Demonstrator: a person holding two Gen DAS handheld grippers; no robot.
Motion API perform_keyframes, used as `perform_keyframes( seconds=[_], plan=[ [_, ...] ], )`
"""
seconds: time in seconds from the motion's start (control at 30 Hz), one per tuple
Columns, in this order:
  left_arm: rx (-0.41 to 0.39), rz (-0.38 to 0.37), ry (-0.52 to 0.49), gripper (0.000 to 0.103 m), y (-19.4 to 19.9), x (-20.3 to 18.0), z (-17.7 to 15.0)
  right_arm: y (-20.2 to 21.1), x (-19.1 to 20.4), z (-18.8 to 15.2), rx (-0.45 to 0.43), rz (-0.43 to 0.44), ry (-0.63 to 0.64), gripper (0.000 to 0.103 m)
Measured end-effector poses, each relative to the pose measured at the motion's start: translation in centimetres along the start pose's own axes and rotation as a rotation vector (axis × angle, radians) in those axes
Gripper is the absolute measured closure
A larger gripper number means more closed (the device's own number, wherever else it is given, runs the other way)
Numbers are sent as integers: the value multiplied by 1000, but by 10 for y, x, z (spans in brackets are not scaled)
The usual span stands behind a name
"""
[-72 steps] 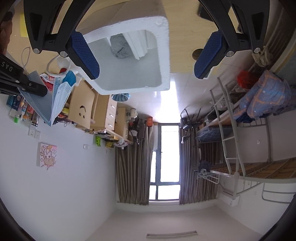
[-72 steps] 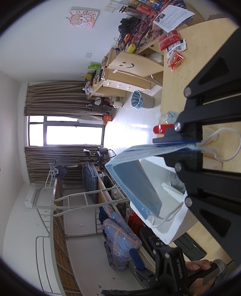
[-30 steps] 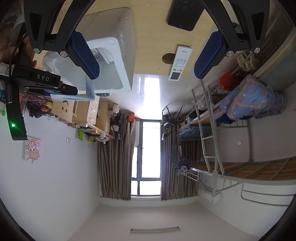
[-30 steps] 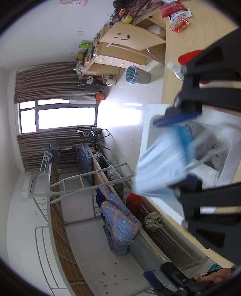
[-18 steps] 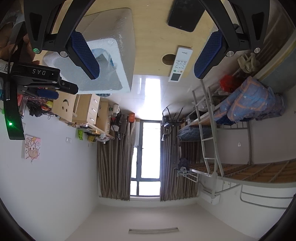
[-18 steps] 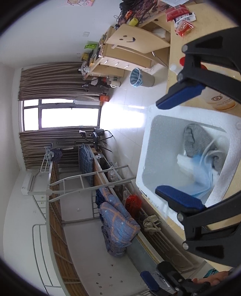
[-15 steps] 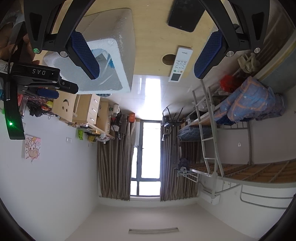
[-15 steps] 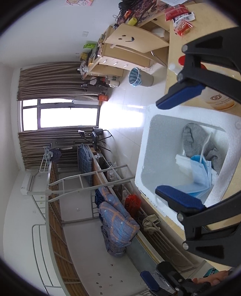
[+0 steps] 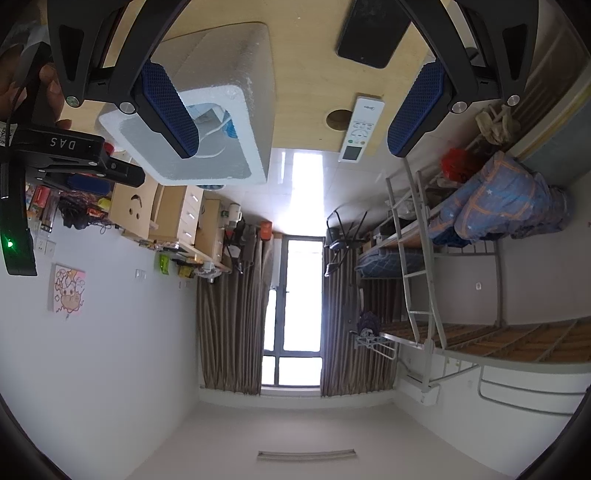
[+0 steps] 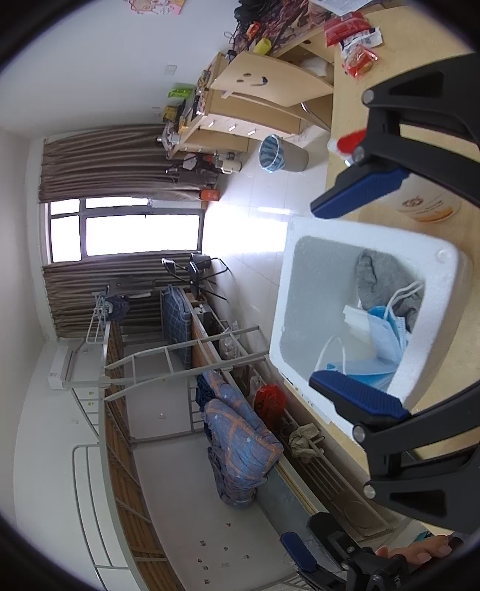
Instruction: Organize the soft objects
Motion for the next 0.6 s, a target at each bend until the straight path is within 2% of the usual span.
perform_keyframes(
  seconds=[0.3,0.37,0.43,0.6],
  plan=[
    [-32,-26,-14,1,34,-20,-3,38,-5,-9,-42,-16,-25,16],
    [-35,-30,-23,1,42,-26,-4,47,-6,-13,-52,-14,-30,13],
    [-39,-34,-32,1,49,-32,-6,56,-7,-16,-70,-13,-34,4],
    [-43,-52,-39,1,66,-41,-11,81,-8,-25,-105,-13,-43,1]
  ],
)
Point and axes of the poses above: each gripper's, at about its wrist camera, not at the fingertips, and y roughly against the way its jaws point, x to its left, z to its top, the point moved 4 cm from there along -y, roughly the way its jaws point, and after that the axes turned 11 degrees about x, right-handed, at the moved point
